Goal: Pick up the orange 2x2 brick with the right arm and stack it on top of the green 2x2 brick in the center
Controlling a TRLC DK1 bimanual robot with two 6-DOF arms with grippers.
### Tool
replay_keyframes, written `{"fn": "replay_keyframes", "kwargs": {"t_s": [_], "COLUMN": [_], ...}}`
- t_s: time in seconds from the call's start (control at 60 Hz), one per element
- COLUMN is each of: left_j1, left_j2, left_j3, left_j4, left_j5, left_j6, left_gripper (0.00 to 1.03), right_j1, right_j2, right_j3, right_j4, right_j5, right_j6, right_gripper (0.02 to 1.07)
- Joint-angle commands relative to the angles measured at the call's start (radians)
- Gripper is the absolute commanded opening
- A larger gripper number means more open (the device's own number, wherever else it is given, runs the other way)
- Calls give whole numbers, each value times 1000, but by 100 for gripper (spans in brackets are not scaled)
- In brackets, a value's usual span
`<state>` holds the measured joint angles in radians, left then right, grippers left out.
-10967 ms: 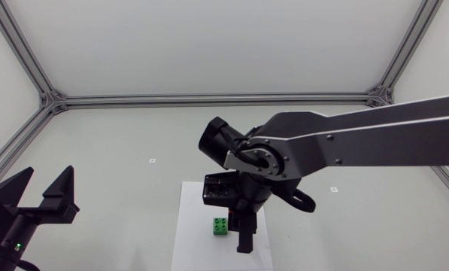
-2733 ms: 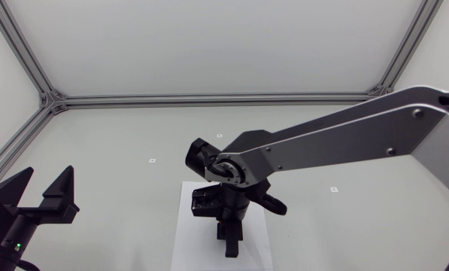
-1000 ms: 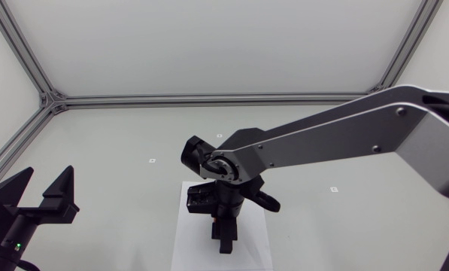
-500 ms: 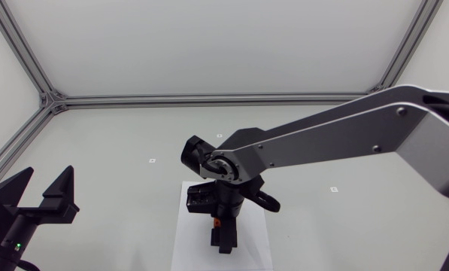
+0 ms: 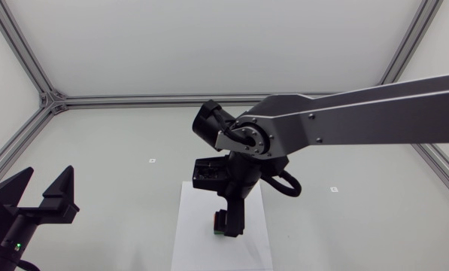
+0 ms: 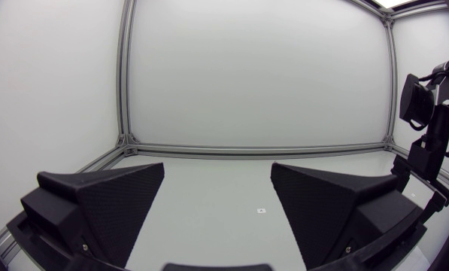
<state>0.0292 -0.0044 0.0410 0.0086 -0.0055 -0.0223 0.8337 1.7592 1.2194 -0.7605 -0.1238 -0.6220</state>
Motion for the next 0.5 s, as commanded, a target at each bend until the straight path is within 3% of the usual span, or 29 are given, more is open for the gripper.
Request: {"fn": "replay_keyframes", "kwargs": {"t_s": [0.0, 0.483], "left_j1": [5, 5], "left_j2": [-8, -8], "left_j3": [-41, -41], "left_j4": [-15, -15], "left_j5": [4, 4], "left_j6": [13, 13], "left_gripper": [99, 99], "right_j1": [-16, -229], "right_j2": [-83, -498], "right_j3": [-8, -130], "right_j4": [-36, -49], "right_j5": [-14, -27], "right_j6": [22, 162], "right_gripper": [102, 102]}}
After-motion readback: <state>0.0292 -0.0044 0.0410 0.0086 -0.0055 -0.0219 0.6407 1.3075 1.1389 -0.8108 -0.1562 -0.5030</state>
